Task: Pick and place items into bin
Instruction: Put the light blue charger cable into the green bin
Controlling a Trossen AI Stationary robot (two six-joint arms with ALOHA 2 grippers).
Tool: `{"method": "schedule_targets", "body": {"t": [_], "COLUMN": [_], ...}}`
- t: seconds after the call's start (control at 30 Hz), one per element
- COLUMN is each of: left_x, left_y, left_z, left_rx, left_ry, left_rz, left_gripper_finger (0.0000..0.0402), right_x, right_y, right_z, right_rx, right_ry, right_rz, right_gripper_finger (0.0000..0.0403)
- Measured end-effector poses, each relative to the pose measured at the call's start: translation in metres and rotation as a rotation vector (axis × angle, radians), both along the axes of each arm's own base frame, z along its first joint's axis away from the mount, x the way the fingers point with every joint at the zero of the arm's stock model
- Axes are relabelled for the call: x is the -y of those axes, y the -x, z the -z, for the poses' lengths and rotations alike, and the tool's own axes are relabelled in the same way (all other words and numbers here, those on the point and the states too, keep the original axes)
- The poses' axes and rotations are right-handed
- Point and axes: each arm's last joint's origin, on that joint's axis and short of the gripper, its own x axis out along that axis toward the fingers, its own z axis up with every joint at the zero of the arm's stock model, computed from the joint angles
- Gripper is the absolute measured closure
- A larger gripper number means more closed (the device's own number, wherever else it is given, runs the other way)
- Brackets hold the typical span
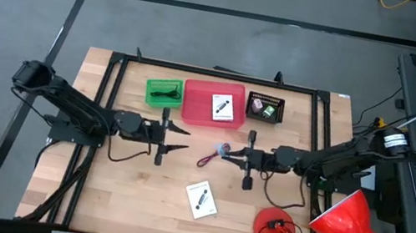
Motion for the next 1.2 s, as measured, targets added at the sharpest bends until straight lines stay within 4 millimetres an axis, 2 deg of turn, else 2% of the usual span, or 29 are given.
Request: {"method": "schedule_targets", "body": {"t": [0.33, 0.6, 0.83, 1.2], "left_x": [0.001, 0.002, 0.008, 0.015], "left_y": [-0.004, -0.004, -0.003, -0.001], "left_z": [0.0, 0.002, 0.002, 0.004], "left_rx": [0.045, 0.038, 0.028, 0.007], "left_ry": [0.101, 0.142, 0.145, 0.163], "left_rz": [0.014, 0.012, 0.037, 0.063], "left_gripper_finger": [0.0217, 0.0217, 0.0217, 0.0217], "right_x": [-0.004, 0.004, 0.011, 0.015], "right_y": [-0.049, -0.088, -0.105, -0.112], "right_z": [-0.001, 0.005, 0.003, -0.005], "right_rx": [-0.009, -0.042, -0.032, -0.029], "right_ry": [0.05, 0.08, 0.08, 0.077], "right_rz": [-0.05, -0.009, -0.07, -0.096], "right_gripper_finger": [0.0399, 0.0399, 0.0399, 0.0399]}}
